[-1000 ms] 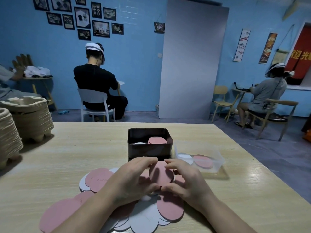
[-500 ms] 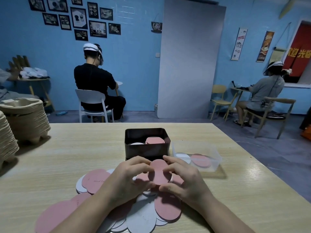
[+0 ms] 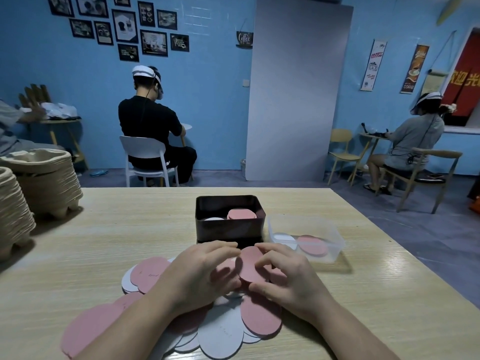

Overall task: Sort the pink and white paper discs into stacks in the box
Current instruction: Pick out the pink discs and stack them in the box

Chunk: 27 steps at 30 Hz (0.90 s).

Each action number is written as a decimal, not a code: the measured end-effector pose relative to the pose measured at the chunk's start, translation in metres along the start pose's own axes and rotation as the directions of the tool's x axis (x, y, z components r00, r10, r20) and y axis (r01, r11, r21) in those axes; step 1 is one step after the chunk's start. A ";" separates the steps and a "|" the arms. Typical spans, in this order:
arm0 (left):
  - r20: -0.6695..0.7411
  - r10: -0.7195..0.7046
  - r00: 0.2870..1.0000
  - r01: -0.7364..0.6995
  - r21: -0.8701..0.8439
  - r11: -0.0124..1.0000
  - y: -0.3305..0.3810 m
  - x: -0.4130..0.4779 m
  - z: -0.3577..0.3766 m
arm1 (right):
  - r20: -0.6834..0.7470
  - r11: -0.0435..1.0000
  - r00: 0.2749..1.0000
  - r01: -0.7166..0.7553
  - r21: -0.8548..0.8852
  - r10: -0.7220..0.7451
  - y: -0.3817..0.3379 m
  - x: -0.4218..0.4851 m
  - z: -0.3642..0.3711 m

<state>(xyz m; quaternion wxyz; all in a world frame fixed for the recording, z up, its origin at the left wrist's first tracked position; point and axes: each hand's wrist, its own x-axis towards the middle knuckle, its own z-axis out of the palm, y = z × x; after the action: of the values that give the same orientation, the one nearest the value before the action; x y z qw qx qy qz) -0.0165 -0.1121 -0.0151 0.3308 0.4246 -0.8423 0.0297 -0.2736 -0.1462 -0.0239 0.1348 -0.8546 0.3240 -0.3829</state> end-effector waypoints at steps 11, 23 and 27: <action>0.195 -0.173 0.965 0.166 0.052 0.985 -0.009 -0.006 -0.003 | 0.000 0.995 0.995 -0.097 0.024 0.097 0.001 -0.003 -0.001; -0.030 -0.163 0.986 0.162 -0.028 0.986 -0.005 -0.005 -0.003 | -0.011 0.993 0.993 -0.114 -0.023 0.114 0.006 -0.002 0.003; -0.038 -0.059 0.998 0.059 -0.009 0.998 0.003 0.000 0.004 | -0.007 0.996 0.998 -0.063 0.062 0.063 0.004 0.000 0.005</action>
<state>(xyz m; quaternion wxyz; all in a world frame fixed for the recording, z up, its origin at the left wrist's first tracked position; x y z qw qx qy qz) -0.0214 -0.1117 -0.0177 0.3495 0.4473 -0.8229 0.0246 -0.2719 -0.1489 -0.0287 0.1718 -0.8377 0.3393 -0.3919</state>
